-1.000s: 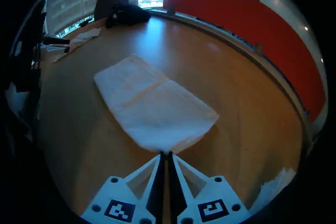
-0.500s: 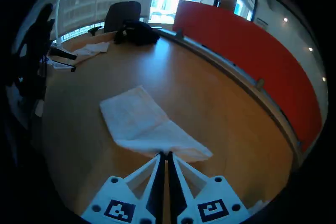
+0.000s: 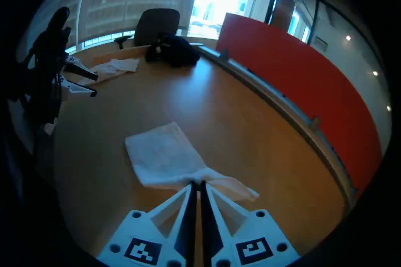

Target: Fold towel

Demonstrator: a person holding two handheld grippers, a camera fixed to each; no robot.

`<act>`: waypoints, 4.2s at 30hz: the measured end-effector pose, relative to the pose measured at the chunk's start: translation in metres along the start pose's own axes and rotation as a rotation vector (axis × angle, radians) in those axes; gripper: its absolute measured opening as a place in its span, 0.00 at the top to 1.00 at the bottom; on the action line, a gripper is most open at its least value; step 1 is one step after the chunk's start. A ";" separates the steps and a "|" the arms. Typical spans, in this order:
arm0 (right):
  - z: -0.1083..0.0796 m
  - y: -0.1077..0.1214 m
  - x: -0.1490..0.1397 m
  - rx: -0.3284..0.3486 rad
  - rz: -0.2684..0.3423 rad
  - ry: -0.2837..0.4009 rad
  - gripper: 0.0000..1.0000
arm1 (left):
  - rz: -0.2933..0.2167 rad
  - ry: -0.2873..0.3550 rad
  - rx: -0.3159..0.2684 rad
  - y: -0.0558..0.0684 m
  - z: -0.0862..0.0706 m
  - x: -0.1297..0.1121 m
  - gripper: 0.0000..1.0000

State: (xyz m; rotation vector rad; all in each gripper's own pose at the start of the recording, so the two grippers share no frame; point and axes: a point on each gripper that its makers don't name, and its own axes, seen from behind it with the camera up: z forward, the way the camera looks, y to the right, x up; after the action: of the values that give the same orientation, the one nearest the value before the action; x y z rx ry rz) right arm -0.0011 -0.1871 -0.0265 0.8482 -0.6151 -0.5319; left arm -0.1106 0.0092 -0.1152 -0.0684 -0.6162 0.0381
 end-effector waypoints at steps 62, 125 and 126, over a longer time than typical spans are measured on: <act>0.129 -0.124 0.026 0.344 -0.084 -0.129 0.78 | -0.058 0.014 0.024 -0.018 -0.023 -0.016 0.07; 0.078 -0.111 -0.061 0.147 0.166 -0.209 0.25 | -0.045 0.031 0.006 -0.010 -0.024 -0.012 0.07; 0.078 -0.111 -0.062 0.143 0.173 -0.210 0.27 | -0.045 0.031 0.006 -0.009 -0.024 -0.012 0.07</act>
State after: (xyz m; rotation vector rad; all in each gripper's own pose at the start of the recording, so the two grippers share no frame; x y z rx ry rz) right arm -0.1187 -0.2493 -0.0945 0.8704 -0.9194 -0.4259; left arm -0.1066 -0.0021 -0.1406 -0.0492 -0.5861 -0.0051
